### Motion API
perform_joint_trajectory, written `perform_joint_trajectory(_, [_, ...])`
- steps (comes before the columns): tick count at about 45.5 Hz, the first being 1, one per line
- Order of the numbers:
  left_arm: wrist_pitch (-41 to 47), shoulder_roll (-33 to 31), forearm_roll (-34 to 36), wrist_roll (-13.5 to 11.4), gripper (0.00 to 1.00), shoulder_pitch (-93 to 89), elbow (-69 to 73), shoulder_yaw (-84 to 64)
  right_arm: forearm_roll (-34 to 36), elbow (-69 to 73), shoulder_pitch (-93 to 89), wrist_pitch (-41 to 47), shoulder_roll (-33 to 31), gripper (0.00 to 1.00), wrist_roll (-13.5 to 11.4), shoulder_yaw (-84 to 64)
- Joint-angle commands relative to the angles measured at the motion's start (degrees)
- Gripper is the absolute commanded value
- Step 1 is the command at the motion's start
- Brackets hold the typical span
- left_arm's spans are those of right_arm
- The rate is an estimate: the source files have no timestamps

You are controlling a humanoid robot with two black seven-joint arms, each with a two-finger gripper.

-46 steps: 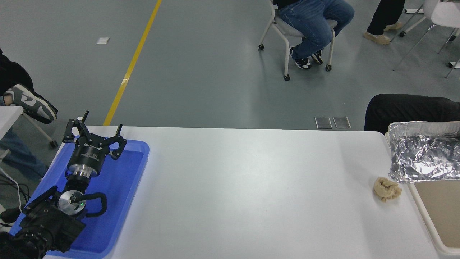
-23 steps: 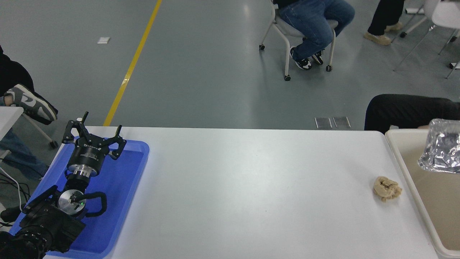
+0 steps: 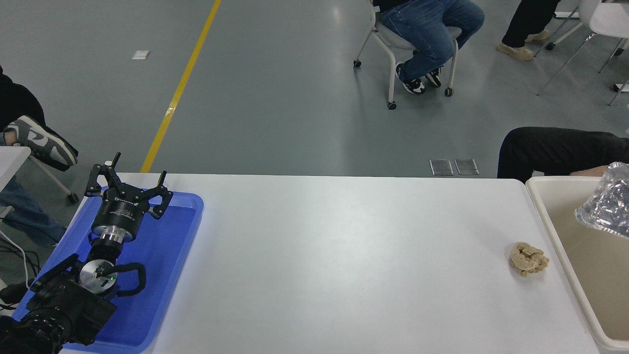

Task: Pick up foil plate and place in dustbin

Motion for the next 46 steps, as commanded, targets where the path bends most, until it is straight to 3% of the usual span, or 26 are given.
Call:
perform_joint_trajectory(1, [0.0,0.0,0.0,0.1,1.0,0.0,-0.1,0.0,4.7,-3.0,-4.1,-2.5,3.8,0.0,-1.8,2.5])
perform_joint_trajectory(11, [0.0,0.0,0.0,0.1,1.0,0.0,0.0,0.0,4.7,-3.1,-4.9,-2.5,3.8,0.01,-1.7,3.6])
perform_joint_trajectory(12, [0.0,0.0,0.0,0.1,1.0,0.0,-0.1,0.0,4.8,-3.1,-4.9,-2.4,3.7,0.27,-1.7,3.6])
perform_joint_trajectory(13, [0.0,0.0,0.0,0.1,1.0,0.0,-0.1,0.0,4.7,-3.1,-4.9,-2.5,3.6,0.59,-1.7,3.6])
perform_joint_trajectory(14, [0.0,0.0,0.0,0.1,1.0,0.0,0.0,0.0,4.9,-3.1,-4.9,-2.4,3.6,0.77,-1.6,3.8])
perform_joint_trajectory(17, [0.0,0.0,0.0,0.1,1.0,0.0,0.0,0.0,5.2,-3.0,-4.9,-2.4,3.4,1.0,-1.6,3.8])
perform_joint_trajectory(41, [0.0,-0.1,0.0,0.2,1.0,-0.1,0.0,0.1,4.8,1.4,-0.5,-1.1,2.9,1.0,-0.9,3.4])
perform_joint_trajectory(46, [0.0,-0.2,0.0,0.2,1.0,-0.2,-0.1,0.1,2.9,11.9,5.9,-0.4,-2.4,1.0,-1.0,2.0])
